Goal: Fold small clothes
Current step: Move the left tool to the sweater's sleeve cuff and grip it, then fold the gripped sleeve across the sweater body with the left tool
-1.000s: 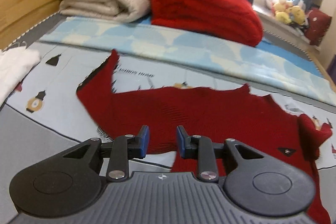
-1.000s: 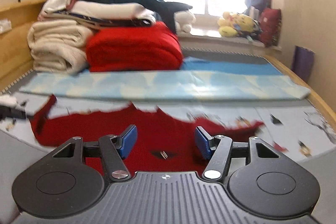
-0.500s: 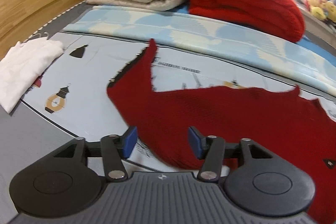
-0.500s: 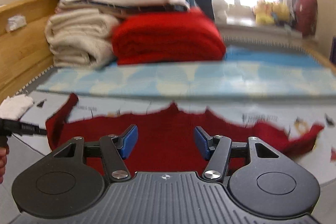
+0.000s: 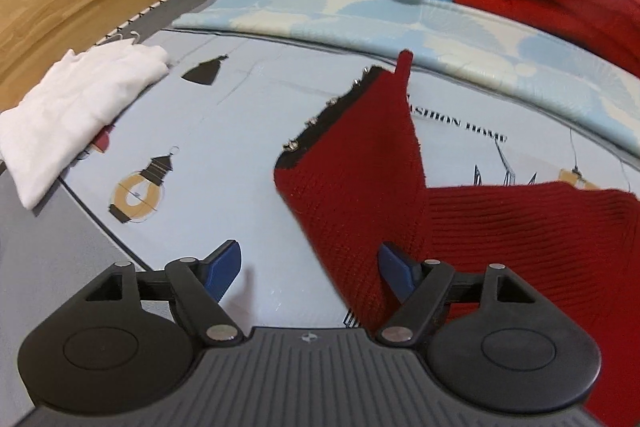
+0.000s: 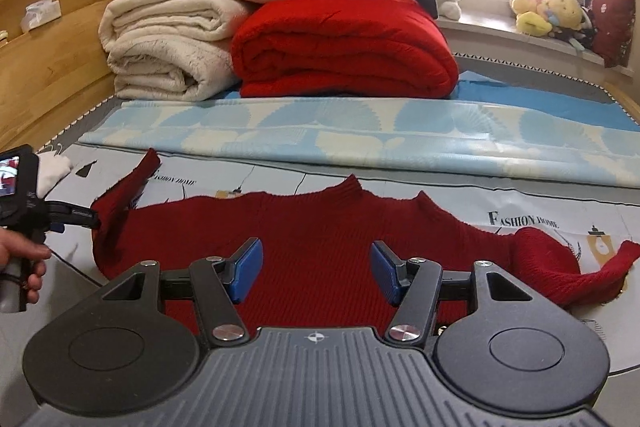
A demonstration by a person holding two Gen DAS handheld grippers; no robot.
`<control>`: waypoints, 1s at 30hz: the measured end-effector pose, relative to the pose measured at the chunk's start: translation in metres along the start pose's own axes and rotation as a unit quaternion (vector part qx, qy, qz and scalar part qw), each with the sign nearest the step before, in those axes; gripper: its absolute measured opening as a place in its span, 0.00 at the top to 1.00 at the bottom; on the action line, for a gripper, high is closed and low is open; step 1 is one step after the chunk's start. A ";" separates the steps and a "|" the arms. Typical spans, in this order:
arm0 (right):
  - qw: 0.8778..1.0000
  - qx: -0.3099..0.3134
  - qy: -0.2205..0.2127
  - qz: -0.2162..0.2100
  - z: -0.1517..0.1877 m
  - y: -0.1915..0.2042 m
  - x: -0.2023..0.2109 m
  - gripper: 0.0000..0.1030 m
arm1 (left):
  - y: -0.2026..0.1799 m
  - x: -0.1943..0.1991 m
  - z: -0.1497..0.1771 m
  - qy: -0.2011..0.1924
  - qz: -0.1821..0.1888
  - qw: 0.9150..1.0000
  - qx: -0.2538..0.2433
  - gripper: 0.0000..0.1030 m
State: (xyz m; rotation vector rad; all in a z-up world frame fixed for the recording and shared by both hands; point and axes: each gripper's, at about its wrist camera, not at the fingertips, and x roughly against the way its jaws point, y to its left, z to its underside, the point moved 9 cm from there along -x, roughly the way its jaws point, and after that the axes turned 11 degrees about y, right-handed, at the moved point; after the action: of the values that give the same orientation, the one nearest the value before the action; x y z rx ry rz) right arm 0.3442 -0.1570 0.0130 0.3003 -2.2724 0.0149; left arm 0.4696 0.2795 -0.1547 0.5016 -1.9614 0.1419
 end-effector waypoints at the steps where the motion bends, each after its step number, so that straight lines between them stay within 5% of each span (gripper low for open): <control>1: 1.000 0.002 0.001 0.001 0.000 0.000 0.000 0.40 | -0.002 -0.002 0.001 0.000 0.000 1.000 -0.005 0.29; 3: 1.000 0.007 0.001 0.005 -0.001 0.000 0.000 0.40 | -0.007 -0.003 0.001 -0.004 -0.003 1.000 -0.021 0.49; 5: 1.000 0.007 0.000 0.007 -0.002 -0.001 0.000 0.40 | -0.013 -0.002 0.001 -0.008 -0.001 0.999 -0.037 0.81; 7: 1.000 0.005 0.001 0.008 -0.002 -0.003 -0.001 0.40 | -0.018 0.003 0.001 -0.016 -0.004 0.999 -0.046 0.95; 10: 1.000 0.003 0.004 0.009 -0.001 -0.003 -0.001 0.40 | -0.020 0.011 -0.001 -0.023 0.001 0.999 -0.041 0.90; 12: 1.000 0.004 0.005 0.007 0.001 -0.002 -0.001 0.40 | -0.022 0.016 -0.003 -0.032 0.019 0.999 -0.030 0.66; 13: 1.000 0.006 0.006 0.007 0.002 -0.001 -0.001 0.40 | -0.023 0.020 -0.005 -0.044 0.026 0.998 -0.026 0.44; 15: 1.000 0.012 0.007 0.006 0.004 0.001 0.000 0.40 | -0.026 0.026 -0.007 -0.062 0.027 0.997 -0.030 0.35; 18: 1.000 0.018 0.008 0.009 0.005 0.000 -0.001 0.40 | -0.037 0.021 -0.004 -0.049 0.026 0.997 -0.055 0.39; 22: 1.000 0.011 0.012 0.014 0.006 -0.004 -0.004 0.40 | -0.037 0.011 0.000 -0.028 0.013 0.997 -0.064 0.87; 30: 1.000 0.016 0.014 0.014 0.006 -0.002 -0.004 0.40 | -0.043 0.042 -0.006 -0.055 0.016 0.996 -0.072 0.94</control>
State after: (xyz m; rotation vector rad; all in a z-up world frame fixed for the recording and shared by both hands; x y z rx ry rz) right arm 0.3429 -0.1587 0.0060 0.2832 -2.2497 0.0709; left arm 0.4770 0.2306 -0.1201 0.3908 -2.0707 -0.0070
